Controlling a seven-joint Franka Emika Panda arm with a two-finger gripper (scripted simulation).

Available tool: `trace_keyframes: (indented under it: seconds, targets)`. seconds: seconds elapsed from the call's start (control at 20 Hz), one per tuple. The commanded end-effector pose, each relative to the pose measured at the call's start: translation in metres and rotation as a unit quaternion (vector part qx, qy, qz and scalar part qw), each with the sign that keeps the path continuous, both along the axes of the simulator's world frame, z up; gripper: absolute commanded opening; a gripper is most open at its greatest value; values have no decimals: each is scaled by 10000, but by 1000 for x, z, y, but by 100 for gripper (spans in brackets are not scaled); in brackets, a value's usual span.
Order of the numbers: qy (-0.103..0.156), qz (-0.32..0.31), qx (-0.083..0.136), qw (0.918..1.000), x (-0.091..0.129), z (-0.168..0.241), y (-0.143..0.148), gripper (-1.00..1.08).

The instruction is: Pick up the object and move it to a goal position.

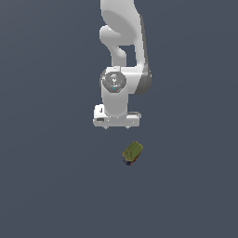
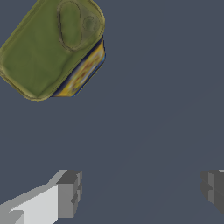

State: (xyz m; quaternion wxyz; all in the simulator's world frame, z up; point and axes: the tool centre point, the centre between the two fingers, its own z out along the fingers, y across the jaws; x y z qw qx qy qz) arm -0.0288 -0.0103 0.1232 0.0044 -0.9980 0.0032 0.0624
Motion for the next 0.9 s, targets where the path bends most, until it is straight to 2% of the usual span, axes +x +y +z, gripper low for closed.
trace_keyframes:
  seconds: [0.0,0.4,0.85]
  targets:
    - [0,0,0,10000,0,0,0,100]
    - [104,358,67,9993,-3,-3,26,100]
    - [90,256,54,9996,-1,-3,27,100]
